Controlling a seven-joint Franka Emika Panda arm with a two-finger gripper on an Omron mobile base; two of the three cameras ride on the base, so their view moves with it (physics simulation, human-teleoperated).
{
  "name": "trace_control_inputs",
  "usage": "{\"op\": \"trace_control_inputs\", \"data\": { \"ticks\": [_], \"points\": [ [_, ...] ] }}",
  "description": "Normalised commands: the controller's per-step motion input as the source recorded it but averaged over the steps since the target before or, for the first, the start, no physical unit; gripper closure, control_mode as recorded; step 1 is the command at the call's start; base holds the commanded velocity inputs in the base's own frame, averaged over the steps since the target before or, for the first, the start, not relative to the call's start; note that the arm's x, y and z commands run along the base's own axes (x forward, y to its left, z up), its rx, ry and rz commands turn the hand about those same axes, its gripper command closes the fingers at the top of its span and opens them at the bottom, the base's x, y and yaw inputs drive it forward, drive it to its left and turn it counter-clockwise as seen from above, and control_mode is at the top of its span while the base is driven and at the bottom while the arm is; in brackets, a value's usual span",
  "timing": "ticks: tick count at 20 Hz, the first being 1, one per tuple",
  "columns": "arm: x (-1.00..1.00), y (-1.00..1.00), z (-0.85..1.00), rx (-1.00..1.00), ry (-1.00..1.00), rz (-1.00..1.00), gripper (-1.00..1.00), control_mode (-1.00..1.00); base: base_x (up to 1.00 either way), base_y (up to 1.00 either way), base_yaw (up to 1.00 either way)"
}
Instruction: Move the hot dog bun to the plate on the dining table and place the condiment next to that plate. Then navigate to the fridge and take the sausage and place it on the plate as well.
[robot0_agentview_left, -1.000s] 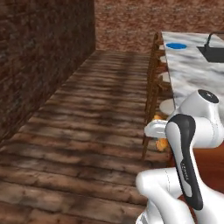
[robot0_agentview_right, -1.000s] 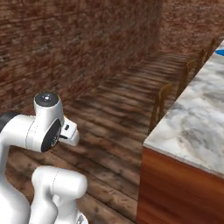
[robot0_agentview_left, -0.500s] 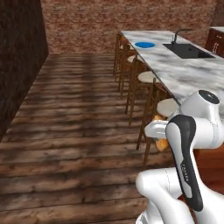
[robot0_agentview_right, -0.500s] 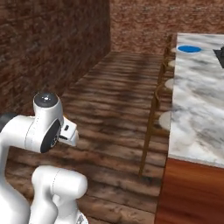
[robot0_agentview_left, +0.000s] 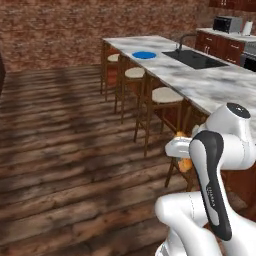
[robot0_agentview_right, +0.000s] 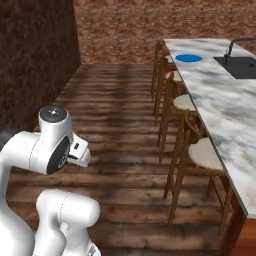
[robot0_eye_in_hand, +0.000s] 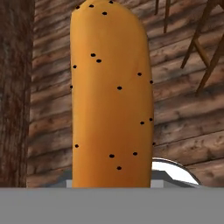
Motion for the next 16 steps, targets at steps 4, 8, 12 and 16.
{"op": "trace_control_inputs", "data": {
  "ticks": [4,8,12,16],
  "points": [
    [0.00,0.00,0.00,0.00,0.00,0.00,1.00,1.00,1.00,1.00,-0.45],
    [0.00,0.00,0.00,0.00,0.00,0.00,1.00,1.00,1.00,1.00,-0.45],
    [0.00,0.00,0.00,0.00,0.00,0.00,1.00,1.00,1.00,1.00,-0.44],
    [0.00,0.00,0.00,0.00,0.00,0.00,1.00,1.00,1.00,1.00,-0.43]
  ]
}}
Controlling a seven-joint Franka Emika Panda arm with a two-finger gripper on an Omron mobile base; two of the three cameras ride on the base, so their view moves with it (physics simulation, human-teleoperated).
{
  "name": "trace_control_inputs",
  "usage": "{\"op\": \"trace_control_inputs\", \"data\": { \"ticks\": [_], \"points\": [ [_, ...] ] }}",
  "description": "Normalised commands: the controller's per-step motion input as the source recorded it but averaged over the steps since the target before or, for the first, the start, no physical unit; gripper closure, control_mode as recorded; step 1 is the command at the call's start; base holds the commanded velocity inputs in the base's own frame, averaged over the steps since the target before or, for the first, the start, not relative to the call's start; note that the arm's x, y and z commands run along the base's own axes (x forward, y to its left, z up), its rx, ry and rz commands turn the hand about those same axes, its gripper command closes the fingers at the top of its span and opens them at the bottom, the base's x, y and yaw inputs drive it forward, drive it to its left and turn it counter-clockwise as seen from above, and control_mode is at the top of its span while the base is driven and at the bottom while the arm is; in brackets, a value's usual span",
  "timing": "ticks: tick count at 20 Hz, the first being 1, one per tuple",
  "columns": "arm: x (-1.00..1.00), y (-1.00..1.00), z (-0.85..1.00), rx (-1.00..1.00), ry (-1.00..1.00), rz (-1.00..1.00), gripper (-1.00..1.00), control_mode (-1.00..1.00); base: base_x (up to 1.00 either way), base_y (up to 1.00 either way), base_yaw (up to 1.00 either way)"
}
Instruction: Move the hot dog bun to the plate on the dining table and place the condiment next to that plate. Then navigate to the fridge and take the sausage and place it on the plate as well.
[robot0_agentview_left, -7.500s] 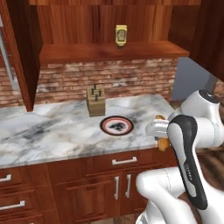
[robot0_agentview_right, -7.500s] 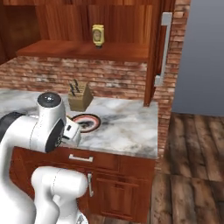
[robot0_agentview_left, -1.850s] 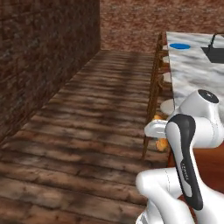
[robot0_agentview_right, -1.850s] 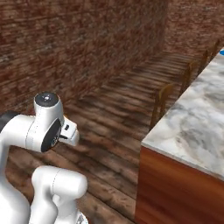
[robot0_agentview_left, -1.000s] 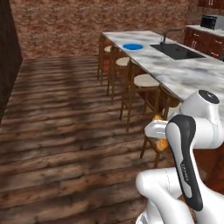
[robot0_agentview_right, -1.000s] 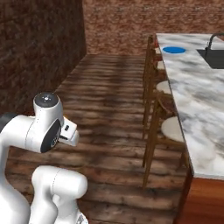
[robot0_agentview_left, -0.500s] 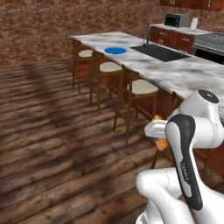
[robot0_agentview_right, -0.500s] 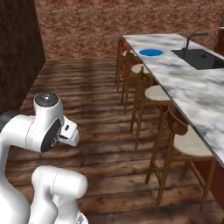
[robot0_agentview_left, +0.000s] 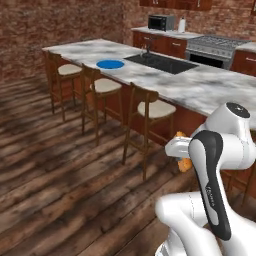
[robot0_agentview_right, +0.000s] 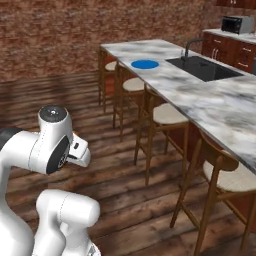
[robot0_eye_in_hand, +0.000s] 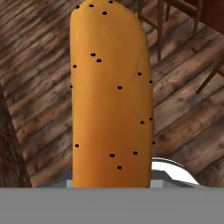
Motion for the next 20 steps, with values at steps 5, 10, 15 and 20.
{"op": "trace_control_inputs", "data": {
  "ticks": [5,10,15,20],
  "points": [
    [0.00,0.00,0.00,0.00,0.00,0.00,1.00,1.00,1.00,1.00,-0.42],
    [0.00,0.00,0.00,0.00,0.00,0.00,1.00,1.00,1.00,1.00,-0.41],
    [0.00,0.00,0.00,0.00,0.00,0.00,1.00,1.00,0.99,1.00,-0.41],
    [0.00,0.00,0.00,0.00,0.00,0.00,1.00,1.00,0.90,1.00,-0.40]
  ]
}}
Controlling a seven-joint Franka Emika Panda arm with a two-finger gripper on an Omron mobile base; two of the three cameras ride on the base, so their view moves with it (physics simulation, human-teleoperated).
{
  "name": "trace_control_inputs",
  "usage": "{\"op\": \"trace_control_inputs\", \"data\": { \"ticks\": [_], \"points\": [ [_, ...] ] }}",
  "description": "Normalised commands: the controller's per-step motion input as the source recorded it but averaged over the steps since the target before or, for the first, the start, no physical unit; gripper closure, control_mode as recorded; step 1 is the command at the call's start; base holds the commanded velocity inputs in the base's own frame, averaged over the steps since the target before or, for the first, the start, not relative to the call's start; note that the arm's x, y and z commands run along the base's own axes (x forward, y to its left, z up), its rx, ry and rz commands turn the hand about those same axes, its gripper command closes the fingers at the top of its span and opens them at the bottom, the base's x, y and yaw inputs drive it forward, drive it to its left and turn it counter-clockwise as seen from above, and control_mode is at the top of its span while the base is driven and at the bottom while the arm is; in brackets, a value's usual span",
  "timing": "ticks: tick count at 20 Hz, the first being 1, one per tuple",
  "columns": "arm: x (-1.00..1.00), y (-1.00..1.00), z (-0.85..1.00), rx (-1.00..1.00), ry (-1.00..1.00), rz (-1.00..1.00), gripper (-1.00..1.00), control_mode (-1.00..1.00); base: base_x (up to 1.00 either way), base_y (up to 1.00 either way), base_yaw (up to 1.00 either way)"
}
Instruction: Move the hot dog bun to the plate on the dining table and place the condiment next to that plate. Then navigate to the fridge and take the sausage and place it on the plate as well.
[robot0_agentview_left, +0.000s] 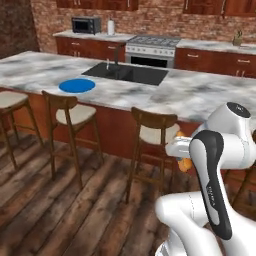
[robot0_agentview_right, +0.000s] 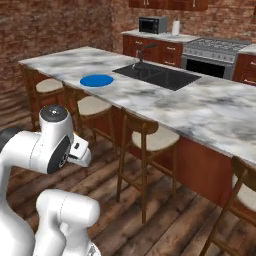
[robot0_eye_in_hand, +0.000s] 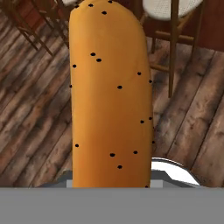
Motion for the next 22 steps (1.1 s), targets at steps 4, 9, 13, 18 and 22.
{"op": "trace_control_inputs", "data": {
  "ticks": [4,9,13,18,22],
  "points": [
    [0.00,0.00,0.00,0.00,0.00,0.00,1.00,1.00,0.86,1.00,-0.39],
    [0.00,0.00,0.00,0.00,0.00,0.00,1.00,1.00,0.87,1.00,-0.38],
    [0.00,0.00,0.00,0.00,0.00,0.00,1.00,1.00,0.88,1.00,-0.37],
    [0.00,0.00,0.00,0.00,0.00,0.00,1.00,1.00,0.91,1.00,-0.36],
    [0.00,0.00,0.00,0.00,0.00,0.00,1.00,1.00,0.92,1.00,-0.35]
  ]
}}
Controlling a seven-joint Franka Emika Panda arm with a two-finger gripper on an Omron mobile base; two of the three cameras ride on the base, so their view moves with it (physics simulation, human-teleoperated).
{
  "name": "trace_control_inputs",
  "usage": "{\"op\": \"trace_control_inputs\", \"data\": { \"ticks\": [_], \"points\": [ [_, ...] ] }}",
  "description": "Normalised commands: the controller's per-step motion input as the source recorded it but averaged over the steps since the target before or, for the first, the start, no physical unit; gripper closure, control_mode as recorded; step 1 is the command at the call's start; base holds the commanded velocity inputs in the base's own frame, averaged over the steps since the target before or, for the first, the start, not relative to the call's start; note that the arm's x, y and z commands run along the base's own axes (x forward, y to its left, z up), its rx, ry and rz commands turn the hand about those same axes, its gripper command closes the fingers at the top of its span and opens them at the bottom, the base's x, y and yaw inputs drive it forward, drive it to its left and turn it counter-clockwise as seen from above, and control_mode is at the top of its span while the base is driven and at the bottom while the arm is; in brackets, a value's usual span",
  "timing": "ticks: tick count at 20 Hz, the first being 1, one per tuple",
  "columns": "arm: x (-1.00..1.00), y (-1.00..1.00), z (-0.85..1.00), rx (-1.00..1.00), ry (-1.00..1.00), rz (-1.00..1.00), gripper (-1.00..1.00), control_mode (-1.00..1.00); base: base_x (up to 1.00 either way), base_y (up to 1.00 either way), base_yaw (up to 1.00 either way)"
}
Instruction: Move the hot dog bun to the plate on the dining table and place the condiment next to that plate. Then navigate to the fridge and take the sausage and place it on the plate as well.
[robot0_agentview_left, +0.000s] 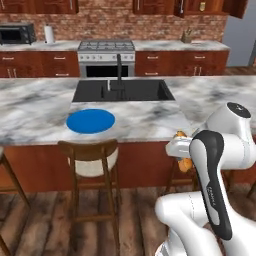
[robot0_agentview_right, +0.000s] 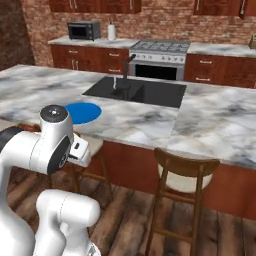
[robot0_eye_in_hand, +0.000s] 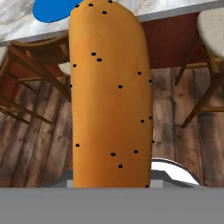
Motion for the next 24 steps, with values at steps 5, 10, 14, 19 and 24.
{"op": "trace_control_inputs", "data": {
  "ticks": [5,10,14,19,24],
  "points": [
    [0.00,0.00,0.00,0.00,0.00,0.00,1.00,1.00,0.88,1.00,-0.34],
    [0.00,0.00,0.00,0.00,0.00,0.00,1.00,1.00,0.82,1.00,-0.32],
    [0.00,0.00,0.00,0.00,0.00,0.00,1.00,1.00,0.94,0.78,-0.28],
    [1.00,0.25,0.00,-0.03,0.17,-0.21,1.00,-1.00,0.00,0.00,0.00],
    [1.00,0.11,-0.01,-0.01,0.19,-0.13,1.00,-1.00,0.00,0.00,0.00]
  ]
}}
